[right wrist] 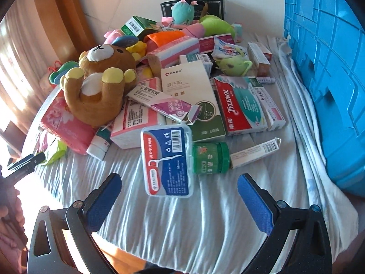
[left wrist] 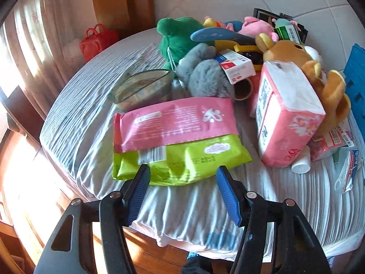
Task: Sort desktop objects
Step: 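Move both tools back over the heap toward the tissue pack and floss box, then grasp a pink tissue pack with the left tool while the right tool grasps a floss box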
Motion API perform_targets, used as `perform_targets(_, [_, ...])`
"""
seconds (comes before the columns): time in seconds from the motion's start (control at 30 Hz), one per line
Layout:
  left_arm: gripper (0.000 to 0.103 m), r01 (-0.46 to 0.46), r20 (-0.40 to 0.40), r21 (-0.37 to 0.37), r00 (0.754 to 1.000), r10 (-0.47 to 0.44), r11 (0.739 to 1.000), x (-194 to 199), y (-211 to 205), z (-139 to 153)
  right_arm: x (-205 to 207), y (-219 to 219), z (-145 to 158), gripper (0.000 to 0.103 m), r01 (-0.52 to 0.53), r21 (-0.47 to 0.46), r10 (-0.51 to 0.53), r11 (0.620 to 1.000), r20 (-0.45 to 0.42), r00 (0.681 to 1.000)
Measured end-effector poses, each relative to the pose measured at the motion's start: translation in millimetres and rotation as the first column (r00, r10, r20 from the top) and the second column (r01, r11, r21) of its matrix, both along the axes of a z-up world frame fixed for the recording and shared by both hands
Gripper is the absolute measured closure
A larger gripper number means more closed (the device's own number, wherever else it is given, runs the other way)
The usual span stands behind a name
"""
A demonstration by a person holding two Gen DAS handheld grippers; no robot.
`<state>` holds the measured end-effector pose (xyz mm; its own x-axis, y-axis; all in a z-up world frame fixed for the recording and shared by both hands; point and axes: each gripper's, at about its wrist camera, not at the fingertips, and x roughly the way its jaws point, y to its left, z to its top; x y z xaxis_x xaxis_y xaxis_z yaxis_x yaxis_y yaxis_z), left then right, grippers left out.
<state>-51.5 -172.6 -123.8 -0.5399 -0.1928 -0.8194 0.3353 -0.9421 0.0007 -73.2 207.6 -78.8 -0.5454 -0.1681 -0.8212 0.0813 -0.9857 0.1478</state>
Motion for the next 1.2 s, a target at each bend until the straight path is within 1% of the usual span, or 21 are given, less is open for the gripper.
perform_targets(0.07, [0.044, 0.006, -0.013, 0.024, 1.000, -0.006, 1.000, 2, -10, 4, 1, -4, 1, 0.000, 0.015, 0.007, -0.015, 1.000, -0.005, 1.000])
perform_targets(0.13, [0.044, 0.039, -0.034, 0.040, 0.999, -0.037, 0.998, 1, -9, 10, 1, -6, 2, 0.000, 0.037, 0.019, -0.037, 0.999, -0.003, 0.999])
perform_targets(0.23, [0.044, 0.119, -0.073, 0.083, 0.991, -0.113, 0.989, -4, 11, 20, 1, -8, 4, 0.000, 0.066, 0.027, -0.066, 0.997, -0.002, 0.998])
perform_targets(0.33, [0.044, 0.209, -0.107, 0.151, 0.975, -0.194, 0.966, -13, 39, 29, 3, -14, 10, 0.000, 0.063, 0.031, -0.063, 0.998, -0.016, 0.998])
perform_targets(0.37, [0.044, 0.237, -0.116, 0.158, 0.969, -0.220, 0.959, -17, 47, 32, 3, -16, 13, 0.000, 0.062, 0.028, -0.061, 0.998, -0.024, 0.998])
perform_targets(0.4, [0.044, 0.257, -0.122, 0.147, 0.963, -0.240, 0.955, -22, 56, 33, 4, -17, 16, 0.000, 0.057, 0.023, -0.057, 0.998, -0.031, 0.998])
perform_targets(0.47, [0.044, 0.280, -0.126, 0.112, 0.956, -0.266, 0.954, -35, 70, 36, 4, -21, 21, 0.000, 0.053, 0.021, -0.052, 0.998, -0.046, 0.998])
perform_targets(0.53, [0.044, 0.292, -0.125, 0.108, 0.952, -0.278, 0.950, -46, 77, 35, 5, -23, 24, 0.000, 0.045, 0.018, -0.044, 0.999, -0.053, 0.998])
perform_targets(0.63, [0.044, 0.280, -0.092, 0.100, 0.958, -0.271, 0.955, -69, 84, 25, 6, -23, 23, 0.000, 0.030, 0.017, -0.029, 0.999, -0.052, 0.998])
perform_targets(0.7, [0.044, 0.276, -0.077, 0.079, 0.960, -0.270, 0.958, -79, 86, 18, 6, -20, 22, 0.000, 0.037, 0.010, -0.037, 0.999, -0.055, 0.998])
perform_targets(0.73, [0.049, 0.275, -0.083, 0.072, 0.959, -0.269, 0.959, -81, 87, 17, 6, -16, 22, 0.000, 0.042, 0.001, -0.042, 0.999, -0.055, 0.998])
perform_targets(0.87, [0.051, 0.242, -0.141, 0.068, 0.963, -0.231, 0.968, -67, 76, 32, -1, -13, 24, 0.000, 0.035, -0.027, -0.037, 0.999, -0.049, 0.998])
perform_targets(1.0, [0.051, 0.198, -0.196, -0.002, 0.961, -0.194, 0.980, -51, 64, 57, -17, -29, 32, 0.000, -0.042, -0.093, 0.036, 0.995, -0.065, 0.997])
perform_targets(1.13, [0.051, 0.154, -0.203, -0.056, 0.966, -0.163, 0.986, -49, 52, 68, -34, -48, 36, 0.000, -0.083, -0.099, 0.077, 0.992, -0.062, 0.995])
perform_targets(1.2, [0.051, 0.149, -0.195, -0.063, 0.968, -0.158, 0.987, -46, 47, 67, -37, -54, 36, 0.000, -0.098, -0.095, 0.093, 0.991, -0.063, 0.994])
